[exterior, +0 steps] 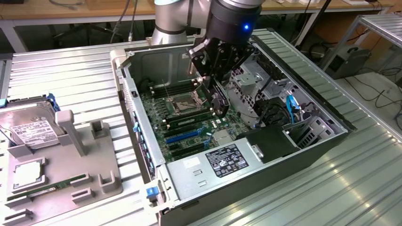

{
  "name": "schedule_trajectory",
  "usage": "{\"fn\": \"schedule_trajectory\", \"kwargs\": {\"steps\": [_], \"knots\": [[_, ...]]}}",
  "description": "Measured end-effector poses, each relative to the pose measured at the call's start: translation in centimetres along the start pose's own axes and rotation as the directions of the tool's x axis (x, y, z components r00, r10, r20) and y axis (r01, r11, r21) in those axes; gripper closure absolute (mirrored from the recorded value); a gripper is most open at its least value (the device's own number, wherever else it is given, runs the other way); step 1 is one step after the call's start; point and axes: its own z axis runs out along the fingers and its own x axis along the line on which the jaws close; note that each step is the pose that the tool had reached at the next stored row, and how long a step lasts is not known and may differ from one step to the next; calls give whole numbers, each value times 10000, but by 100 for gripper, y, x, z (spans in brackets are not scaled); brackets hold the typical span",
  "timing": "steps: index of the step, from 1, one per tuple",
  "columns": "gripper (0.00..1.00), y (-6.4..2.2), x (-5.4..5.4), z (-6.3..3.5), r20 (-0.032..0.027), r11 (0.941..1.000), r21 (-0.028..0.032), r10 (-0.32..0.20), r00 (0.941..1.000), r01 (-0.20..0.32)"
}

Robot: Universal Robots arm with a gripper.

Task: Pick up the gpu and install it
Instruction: 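Insert the gpu into the slot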

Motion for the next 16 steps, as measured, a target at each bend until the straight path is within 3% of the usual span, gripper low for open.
{"fn": "schedule_trajectory", "kwargs": {"steps": [9, 12, 13, 16], "knots": [[74, -3, 0, 3, -1, 10000, 1, -24, 10000, 24], [74, -2, 0, 8, -36, 9980, -2, -634, 9980, 634], [74, -3, 0, 11, -53, 9954, -7, -954, 9954, 954], [74, -4, 0, 38, -116, 9780, -25, -2088, 9779, 2088]]}}
